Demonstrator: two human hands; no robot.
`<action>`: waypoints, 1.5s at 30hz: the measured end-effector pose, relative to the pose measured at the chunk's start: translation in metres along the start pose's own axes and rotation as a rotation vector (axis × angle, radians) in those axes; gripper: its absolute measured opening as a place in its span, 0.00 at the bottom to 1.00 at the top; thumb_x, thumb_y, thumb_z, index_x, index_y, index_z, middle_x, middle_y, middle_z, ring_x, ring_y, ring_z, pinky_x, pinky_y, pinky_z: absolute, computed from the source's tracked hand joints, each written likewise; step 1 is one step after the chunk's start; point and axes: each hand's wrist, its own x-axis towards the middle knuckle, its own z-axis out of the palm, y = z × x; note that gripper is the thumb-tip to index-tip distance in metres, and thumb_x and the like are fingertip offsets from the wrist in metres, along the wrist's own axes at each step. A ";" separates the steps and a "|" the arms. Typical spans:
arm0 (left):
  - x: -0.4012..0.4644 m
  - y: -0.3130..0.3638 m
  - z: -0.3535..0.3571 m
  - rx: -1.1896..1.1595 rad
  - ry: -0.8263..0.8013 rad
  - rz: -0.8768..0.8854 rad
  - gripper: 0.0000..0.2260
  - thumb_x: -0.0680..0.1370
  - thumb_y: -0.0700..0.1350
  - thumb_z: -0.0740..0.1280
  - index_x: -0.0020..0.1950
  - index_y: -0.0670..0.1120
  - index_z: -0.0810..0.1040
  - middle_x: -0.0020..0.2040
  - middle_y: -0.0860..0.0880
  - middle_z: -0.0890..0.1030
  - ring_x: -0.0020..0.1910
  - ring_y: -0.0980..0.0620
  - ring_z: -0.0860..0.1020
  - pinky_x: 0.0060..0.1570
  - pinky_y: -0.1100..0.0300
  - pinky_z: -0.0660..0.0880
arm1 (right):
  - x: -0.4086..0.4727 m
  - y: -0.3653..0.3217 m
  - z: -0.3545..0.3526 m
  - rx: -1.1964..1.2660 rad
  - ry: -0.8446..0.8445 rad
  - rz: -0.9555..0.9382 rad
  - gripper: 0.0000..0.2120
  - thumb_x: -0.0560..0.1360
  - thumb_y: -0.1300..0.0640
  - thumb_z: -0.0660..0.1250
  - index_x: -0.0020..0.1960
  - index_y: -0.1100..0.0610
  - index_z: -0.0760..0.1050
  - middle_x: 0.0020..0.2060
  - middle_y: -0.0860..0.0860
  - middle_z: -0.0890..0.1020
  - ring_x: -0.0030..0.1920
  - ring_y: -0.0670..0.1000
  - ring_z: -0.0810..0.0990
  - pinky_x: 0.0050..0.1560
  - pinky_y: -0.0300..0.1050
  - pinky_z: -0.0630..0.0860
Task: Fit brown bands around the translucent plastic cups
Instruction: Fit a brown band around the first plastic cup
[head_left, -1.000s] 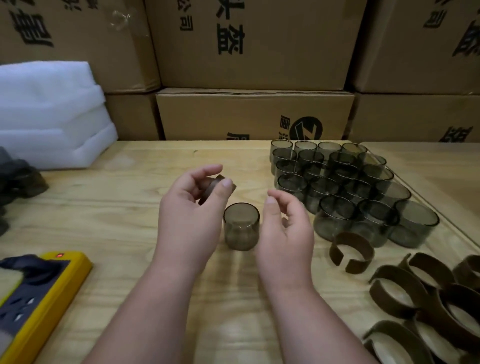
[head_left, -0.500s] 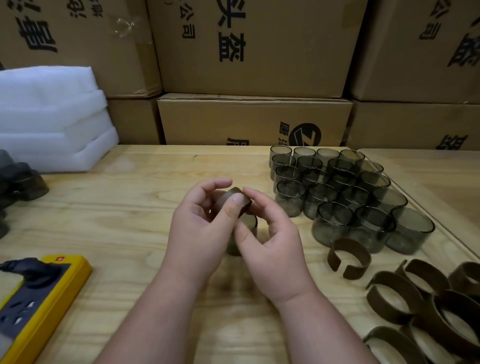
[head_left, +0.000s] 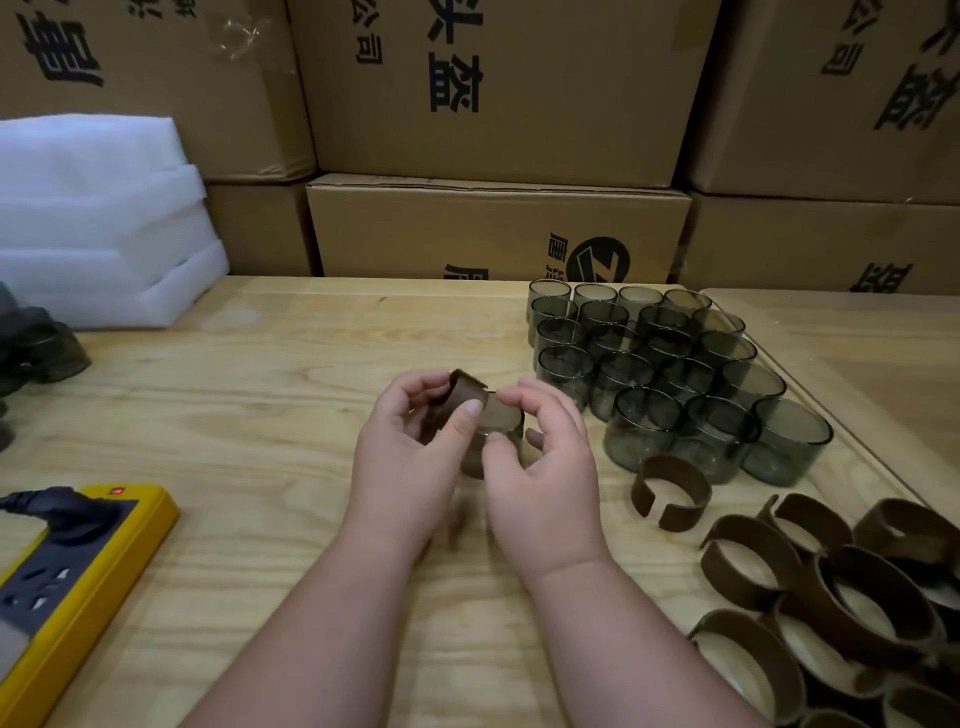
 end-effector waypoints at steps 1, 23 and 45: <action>0.001 -0.002 -0.001 0.004 0.005 -0.015 0.15 0.75 0.37 0.77 0.55 0.53 0.80 0.53 0.58 0.85 0.55 0.60 0.84 0.56 0.63 0.79 | 0.000 0.001 -0.001 -0.004 -0.006 0.030 0.14 0.74 0.60 0.67 0.52 0.41 0.77 0.61 0.36 0.75 0.66 0.37 0.72 0.68 0.39 0.71; -0.026 0.019 0.008 -0.003 0.033 0.126 0.23 0.69 0.38 0.69 0.60 0.58 0.73 0.64 0.51 0.77 0.53 0.52 0.83 0.59 0.48 0.79 | 0.001 -0.001 -0.030 0.170 -0.184 0.179 0.13 0.84 0.52 0.63 0.68 0.44 0.76 0.58 0.35 0.80 0.57 0.25 0.75 0.54 0.22 0.71; -0.015 0.004 0.000 -0.066 -0.054 -0.057 0.15 0.68 0.48 0.78 0.55 0.54 0.85 0.53 0.54 0.88 0.57 0.55 0.84 0.54 0.61 0.80 | 0.011 0.005 -0.037 0.220 -0.136 0.026 0.18 0.71 0.61 0.80 0.56 0.48 0.80 0.54 0.46 0.86 0.60 0.45 0.83 0.63 0.50 0.80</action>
